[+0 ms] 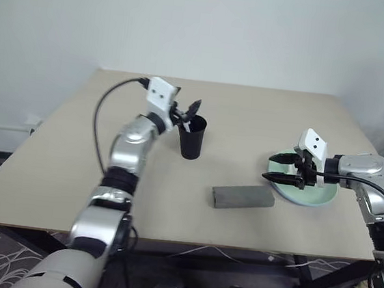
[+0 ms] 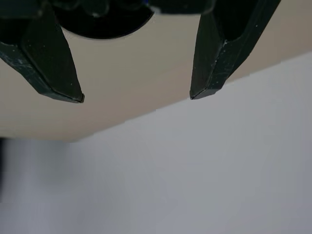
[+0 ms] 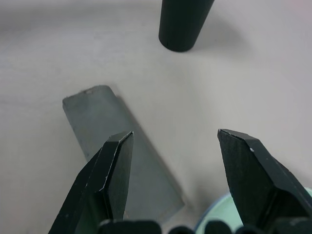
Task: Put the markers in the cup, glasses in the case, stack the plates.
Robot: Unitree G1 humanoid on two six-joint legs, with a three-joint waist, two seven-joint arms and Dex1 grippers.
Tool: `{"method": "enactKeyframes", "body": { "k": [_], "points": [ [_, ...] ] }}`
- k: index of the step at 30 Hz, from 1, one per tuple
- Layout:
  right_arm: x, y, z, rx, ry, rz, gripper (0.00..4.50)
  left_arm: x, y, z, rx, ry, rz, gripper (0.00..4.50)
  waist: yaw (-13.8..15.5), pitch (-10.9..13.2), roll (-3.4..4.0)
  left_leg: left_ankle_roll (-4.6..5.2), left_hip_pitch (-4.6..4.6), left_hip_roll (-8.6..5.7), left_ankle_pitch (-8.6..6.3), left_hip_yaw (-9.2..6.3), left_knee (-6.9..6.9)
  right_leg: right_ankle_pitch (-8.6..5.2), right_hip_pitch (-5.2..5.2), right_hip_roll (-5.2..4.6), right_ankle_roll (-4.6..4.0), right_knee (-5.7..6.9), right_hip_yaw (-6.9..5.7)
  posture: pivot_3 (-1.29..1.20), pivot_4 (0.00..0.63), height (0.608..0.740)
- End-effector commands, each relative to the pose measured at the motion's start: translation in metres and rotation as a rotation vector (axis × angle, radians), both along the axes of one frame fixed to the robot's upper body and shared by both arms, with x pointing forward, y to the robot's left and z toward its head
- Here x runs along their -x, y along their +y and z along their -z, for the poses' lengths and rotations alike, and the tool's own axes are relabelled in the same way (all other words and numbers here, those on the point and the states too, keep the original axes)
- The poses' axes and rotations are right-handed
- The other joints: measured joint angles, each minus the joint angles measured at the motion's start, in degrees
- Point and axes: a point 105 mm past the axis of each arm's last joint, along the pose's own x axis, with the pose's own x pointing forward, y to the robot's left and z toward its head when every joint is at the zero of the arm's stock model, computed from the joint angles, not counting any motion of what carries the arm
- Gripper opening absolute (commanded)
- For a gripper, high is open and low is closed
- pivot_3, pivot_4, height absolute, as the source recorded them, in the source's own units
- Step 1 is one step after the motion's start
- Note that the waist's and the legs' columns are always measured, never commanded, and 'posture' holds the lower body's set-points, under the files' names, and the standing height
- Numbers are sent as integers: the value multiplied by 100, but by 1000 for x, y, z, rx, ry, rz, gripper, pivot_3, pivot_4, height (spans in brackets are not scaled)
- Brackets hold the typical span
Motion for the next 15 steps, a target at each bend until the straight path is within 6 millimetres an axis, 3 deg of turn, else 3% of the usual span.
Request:
{"method": "enactKeyframes", "body": {
  "k": [1,3,7,15],
  "points": [
    [1,0,-18,-34,-57,-8,2992,39,20,-25,9,22,144,3720,-32,0,0,0,3,-2,0,-1,-3,-1,4,-2,-1,0,-1,0,0,731],
    [3,2,-18,-47,-49,-9,2992,58,44,-22,0,73,139,3720,-73,1,1,0,5,-3,0,-1,-3,-1,3,-3,-1,0,-2,0,0,731],
    [7,14,-21,-92,-44,-21,2992,92,97,6,21,248,50,3720,-91,2,3,0,30,-3,0,-2,-9,-3,9,-5,-3,0,-6,0,0,731],
    [20,44,-18,-156,-8,-68,2992,140,135,47,81,382,-119,3720,-43,2,2,-8,34,0,4,-3,-21,-10,11,-18,-14,4,-21,0,0,731]
  ]
}}
